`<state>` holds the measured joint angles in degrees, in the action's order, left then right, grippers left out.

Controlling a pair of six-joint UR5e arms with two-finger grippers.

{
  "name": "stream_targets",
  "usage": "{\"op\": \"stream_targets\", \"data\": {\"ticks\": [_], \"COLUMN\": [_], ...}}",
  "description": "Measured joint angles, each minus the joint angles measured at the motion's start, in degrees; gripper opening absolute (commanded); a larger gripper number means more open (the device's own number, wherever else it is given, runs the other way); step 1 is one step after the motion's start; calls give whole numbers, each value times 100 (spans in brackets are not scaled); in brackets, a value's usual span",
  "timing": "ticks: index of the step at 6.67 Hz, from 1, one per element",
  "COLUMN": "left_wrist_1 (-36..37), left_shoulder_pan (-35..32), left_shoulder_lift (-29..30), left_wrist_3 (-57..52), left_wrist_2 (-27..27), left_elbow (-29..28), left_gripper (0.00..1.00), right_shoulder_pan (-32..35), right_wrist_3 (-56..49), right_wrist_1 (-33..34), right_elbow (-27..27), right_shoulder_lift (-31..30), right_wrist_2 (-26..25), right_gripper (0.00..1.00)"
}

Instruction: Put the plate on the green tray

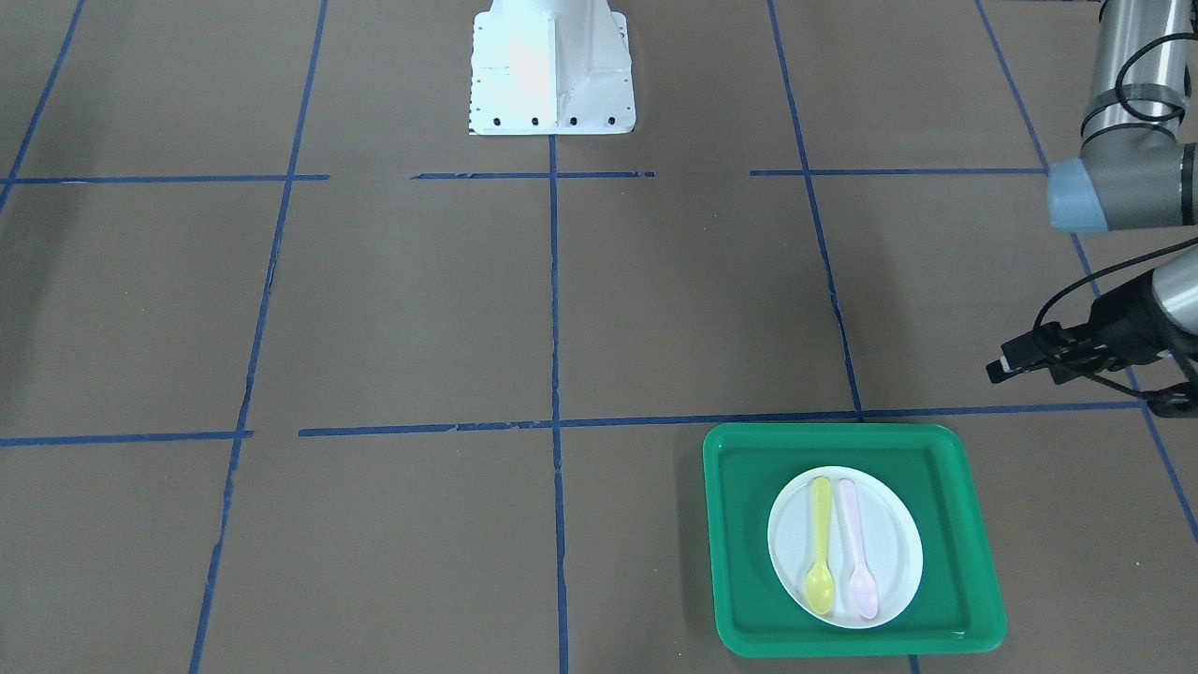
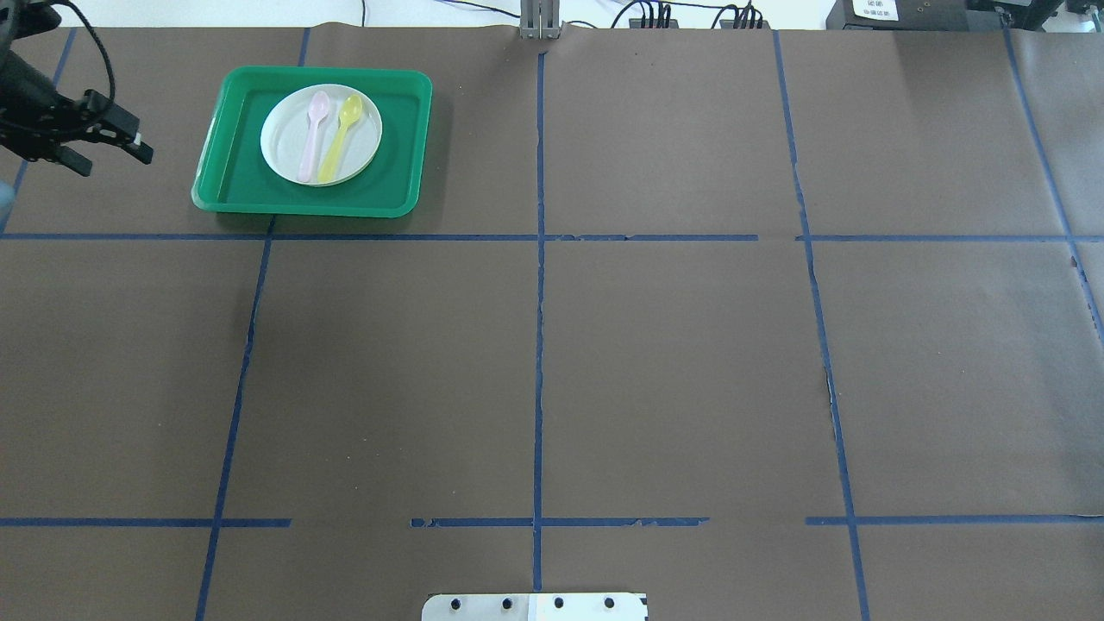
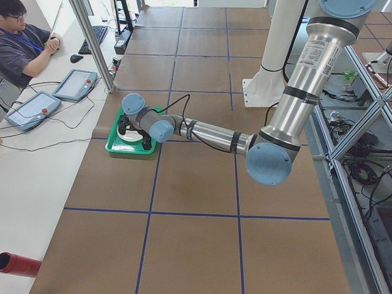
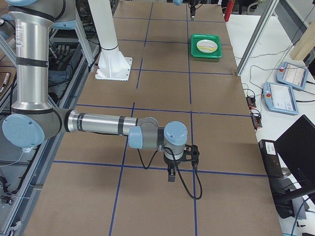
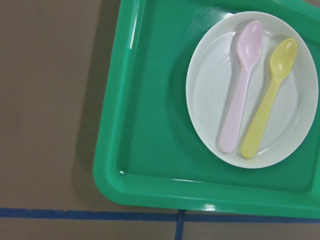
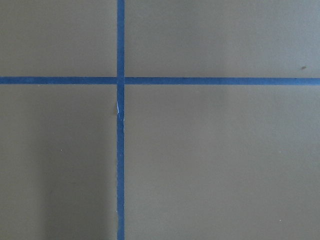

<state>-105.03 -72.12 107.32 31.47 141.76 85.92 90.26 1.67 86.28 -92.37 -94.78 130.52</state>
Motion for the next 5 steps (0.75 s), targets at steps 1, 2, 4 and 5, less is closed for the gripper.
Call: {"op": "stream_targets", "data": {"ticks": [1,2,4,5], "left_wrist_1": [657,1183,1553,1578], "left_shoulder_pan": [-323,-663,-1514,-1827], "left_shoulder_lift": [-275,-593,-1325,-1593], "left_wrist_3": [-1024,-2111,-3560,-3783], "left_wrist_2": [-267,-611,-868,-890], "left_elbow": [344,602,800,837], "left_gripper": [100,100,100,100], "right_shoulder_pan": [0,0,0,0], "right_wrist_3": [0,0,0,0], "right_wrist_1": [2,3,3,3], "right_elbow": [0,0,0,0], "right_shoulder_lift": [1,1,1,2], "right_wrist_2": [0,0,0,0], "right_gripper": [100,100,100,100]}}
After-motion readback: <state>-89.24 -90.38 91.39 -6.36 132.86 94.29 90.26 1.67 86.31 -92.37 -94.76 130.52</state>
